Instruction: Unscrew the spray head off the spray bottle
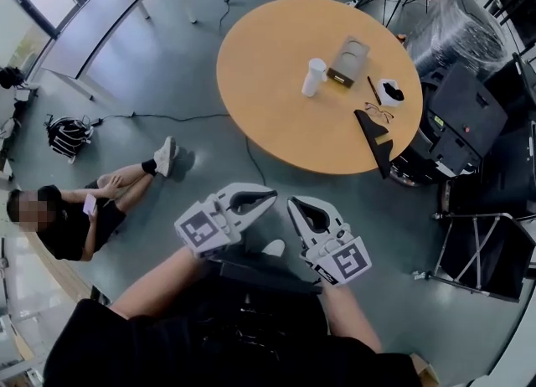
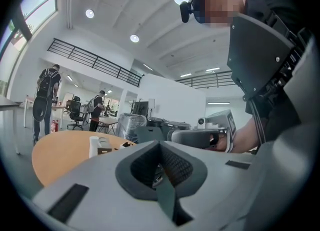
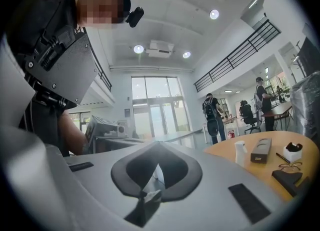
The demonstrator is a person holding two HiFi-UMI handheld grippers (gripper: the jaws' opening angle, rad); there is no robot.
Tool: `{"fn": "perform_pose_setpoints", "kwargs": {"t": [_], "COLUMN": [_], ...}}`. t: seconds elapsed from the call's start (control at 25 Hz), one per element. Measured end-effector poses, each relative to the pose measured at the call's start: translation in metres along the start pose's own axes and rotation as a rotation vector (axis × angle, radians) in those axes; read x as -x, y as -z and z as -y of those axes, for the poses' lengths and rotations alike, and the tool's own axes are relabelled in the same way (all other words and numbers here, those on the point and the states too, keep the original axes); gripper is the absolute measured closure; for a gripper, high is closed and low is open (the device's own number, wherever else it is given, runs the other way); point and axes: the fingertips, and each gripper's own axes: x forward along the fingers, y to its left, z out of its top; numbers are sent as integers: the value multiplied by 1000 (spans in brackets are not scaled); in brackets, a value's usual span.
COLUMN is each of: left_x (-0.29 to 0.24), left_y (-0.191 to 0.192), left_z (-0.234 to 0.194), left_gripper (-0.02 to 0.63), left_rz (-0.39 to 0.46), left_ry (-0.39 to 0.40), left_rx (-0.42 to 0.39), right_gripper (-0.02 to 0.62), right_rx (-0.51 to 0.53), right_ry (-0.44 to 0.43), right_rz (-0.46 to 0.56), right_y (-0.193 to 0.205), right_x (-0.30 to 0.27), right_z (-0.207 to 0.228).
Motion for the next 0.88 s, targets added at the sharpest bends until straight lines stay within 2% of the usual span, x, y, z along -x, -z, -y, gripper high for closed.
{"fn": "perform_pose_setpoints", "kwargs": {"t": [0.12,0.36,0.52,0.88], "left_x": [4,12,18,31], "left_y": [1,-13,-20,-17], "left_z": [-28,-96,-150,-250], "left_gripper": [601,601,601,601], "left_rz": [1,0,-20,-53], "left_ry": [-4,40,90,185], "left_rx": [10,-14,-37,-25], "right_gripper": [597,597,597,597], "right_rx": [0,21,-5,-21], "right_ry": [14,68,120,244], "right_rz": [-7,-23,-37,-70], "right_y": [-1,-5,-4,7], "right_x": [-20,-80,-133,-221], "right_z": [8,31,56,97]}}
